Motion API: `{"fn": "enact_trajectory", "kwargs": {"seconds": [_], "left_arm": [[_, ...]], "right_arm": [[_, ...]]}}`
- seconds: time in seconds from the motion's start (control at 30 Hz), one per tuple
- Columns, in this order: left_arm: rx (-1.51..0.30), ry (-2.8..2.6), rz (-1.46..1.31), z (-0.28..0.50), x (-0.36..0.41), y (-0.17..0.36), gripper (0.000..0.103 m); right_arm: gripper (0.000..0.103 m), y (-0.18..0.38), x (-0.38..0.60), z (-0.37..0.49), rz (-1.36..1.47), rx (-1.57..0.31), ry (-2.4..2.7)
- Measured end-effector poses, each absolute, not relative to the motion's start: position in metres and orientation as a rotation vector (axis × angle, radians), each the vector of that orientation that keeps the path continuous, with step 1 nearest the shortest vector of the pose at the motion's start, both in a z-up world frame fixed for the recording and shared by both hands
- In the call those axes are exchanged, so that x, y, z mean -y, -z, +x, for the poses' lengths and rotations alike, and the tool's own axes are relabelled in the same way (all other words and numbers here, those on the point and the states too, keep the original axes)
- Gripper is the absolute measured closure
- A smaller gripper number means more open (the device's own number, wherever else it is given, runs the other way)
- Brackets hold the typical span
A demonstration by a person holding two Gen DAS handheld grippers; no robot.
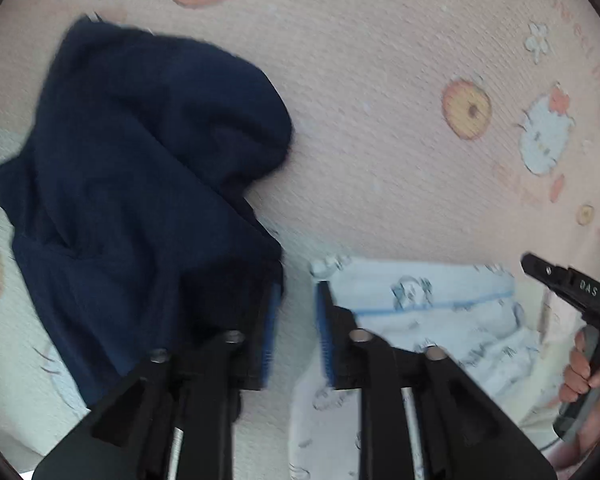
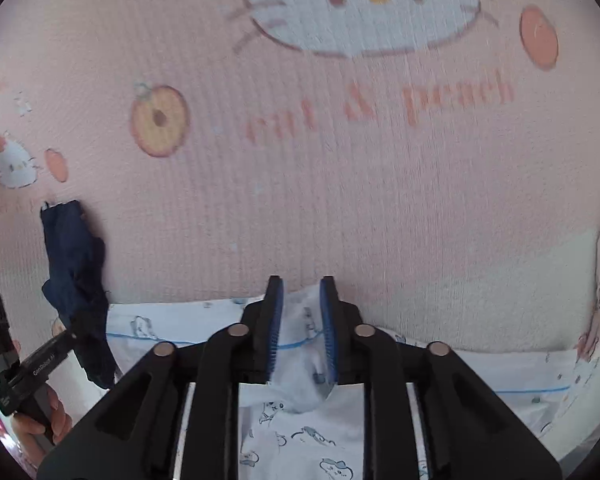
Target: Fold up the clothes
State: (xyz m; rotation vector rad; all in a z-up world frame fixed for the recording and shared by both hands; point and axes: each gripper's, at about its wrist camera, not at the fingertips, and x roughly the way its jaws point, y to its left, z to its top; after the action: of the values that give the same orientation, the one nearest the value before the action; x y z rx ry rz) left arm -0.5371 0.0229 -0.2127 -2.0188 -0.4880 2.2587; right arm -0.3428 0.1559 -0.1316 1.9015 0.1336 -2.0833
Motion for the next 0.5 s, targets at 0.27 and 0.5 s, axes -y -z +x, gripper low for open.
{"fn": "enact_trajectory", "kwargs": {"seconds": [0.27,0.5], "left_arm": [[0.469,-2.196,-2.004,-0.59,-0.053,0.237,0.096],[0.263,-2.32,-2.079,-0.619,-0.07,0.231,0.091]], "right_arm": [[0.075,0.175,-0.158,-0.319,2.042,-0.375,1.824],[0.094,0.143,-0.167,-0.329,1.798,-0.525,2.055]]}}
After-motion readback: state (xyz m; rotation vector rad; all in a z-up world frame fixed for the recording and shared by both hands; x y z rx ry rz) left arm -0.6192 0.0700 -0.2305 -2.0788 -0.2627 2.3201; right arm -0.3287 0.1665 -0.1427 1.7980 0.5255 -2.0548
